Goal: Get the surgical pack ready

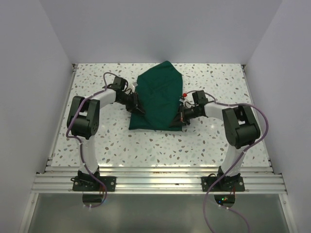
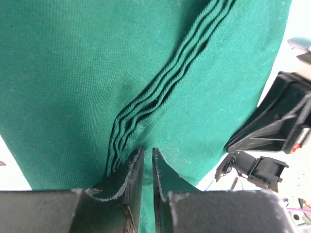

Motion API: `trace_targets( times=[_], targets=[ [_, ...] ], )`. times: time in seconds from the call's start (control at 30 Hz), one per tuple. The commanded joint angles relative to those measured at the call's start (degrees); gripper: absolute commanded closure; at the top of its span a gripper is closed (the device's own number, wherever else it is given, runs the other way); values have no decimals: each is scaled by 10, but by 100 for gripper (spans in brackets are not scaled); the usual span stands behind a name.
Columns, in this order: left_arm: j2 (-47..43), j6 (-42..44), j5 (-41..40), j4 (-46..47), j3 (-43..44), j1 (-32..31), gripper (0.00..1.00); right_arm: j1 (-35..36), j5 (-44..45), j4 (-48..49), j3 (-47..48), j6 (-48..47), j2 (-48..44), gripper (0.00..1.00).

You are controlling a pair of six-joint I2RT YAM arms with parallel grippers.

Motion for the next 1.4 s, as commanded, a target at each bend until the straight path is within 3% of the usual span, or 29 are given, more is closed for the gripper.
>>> trace_targets(
  times=[0.0, 0.27, 0.43, 0.63, 0.87, 0.97, 1.23, 1.37],
  targets=[
    [7, 25, -24, -16, 1, 12, 83, -22, -16, 10, -43, -11, -31, 100],
    [-30, 27, -22, -3, 24, 12, 82, -31, 12, -36, 17, -23, -84, 100],
    [-50, 8, -9, 56, 79, 20, 75, -40, 23, 52, 109, 41, -41, 99],
    [37, -41, 24, 130, 185, 35, 66, -48, 40, 90, 270, 78, 109, 99],
    [180, -93, 72, 196, 302, 50, 71, -86, 15, 160, 367, 128, 234, 99],
    [234, -98, 87, 184, 348, 51, 74, -96, 5, 152, 387, 124, 273, 99],
    [289, -92, 83, 170, 308, 64, 77, -103, 0, 88, 432, 84, 358, 98],
    [272, -88, 89, 183, 301, 63, 77, -103, -2, 111, 439, 99, 349, 98]
  ],
)
